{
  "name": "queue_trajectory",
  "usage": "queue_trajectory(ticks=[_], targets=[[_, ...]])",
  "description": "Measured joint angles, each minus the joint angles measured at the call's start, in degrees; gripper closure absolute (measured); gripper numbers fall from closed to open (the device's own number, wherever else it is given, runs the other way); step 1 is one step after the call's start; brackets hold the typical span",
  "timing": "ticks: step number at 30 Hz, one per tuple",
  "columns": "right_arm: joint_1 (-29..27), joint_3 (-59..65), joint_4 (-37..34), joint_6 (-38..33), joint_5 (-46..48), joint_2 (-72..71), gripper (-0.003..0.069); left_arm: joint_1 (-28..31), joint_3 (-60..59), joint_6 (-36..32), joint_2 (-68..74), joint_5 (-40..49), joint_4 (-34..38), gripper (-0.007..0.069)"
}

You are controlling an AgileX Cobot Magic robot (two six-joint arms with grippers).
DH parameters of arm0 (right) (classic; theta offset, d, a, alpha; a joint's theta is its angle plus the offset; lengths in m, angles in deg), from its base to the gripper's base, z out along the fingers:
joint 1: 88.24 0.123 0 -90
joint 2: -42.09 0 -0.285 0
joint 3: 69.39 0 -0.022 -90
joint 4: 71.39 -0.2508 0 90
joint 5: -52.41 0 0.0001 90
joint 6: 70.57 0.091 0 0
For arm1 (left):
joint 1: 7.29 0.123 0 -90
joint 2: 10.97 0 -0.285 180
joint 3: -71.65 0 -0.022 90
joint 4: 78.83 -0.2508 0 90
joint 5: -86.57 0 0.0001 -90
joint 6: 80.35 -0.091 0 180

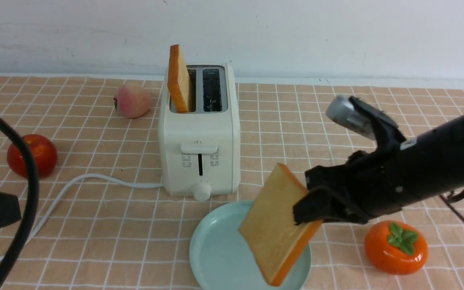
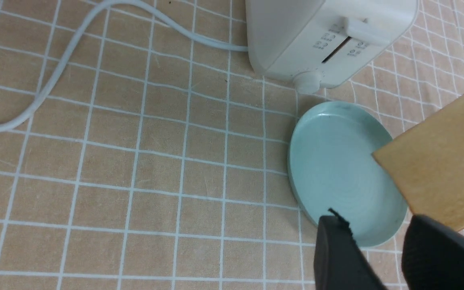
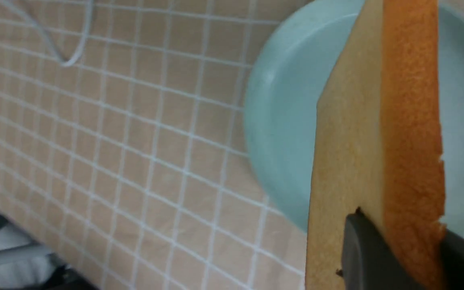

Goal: Take toasted bread from bread machine on light coffee tablecloth place on plate.
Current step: 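Place the held slice of bread on top of the slice on the plate with the right gripper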

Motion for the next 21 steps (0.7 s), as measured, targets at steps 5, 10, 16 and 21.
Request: queue_trajectory(ticks=[5,10,16,21], targets=[[0.0,0.0,-16.7,-14.8,1.4,8.8,0.0561,0.0,0.0,0.0,0.0,0.0,0.0,0.0386],[0.0,0.0,-18.1,-17.5,1.9,13.5,0.0526,0.0,0.0,0.0,0.0,0.0,0.0,0.0386],[0.0,0.0,-14.0,-17.2,1.3,12.1,0.0313,0.0,0.0,0.0,0.0,-0.1,0.0,0.0386],[0.0,-1.5,-7.2,-17.0,2.5,8.2,0.0103,0.0,-0.1,-1.2,0.4,-5.8,0.2,0.0386]])
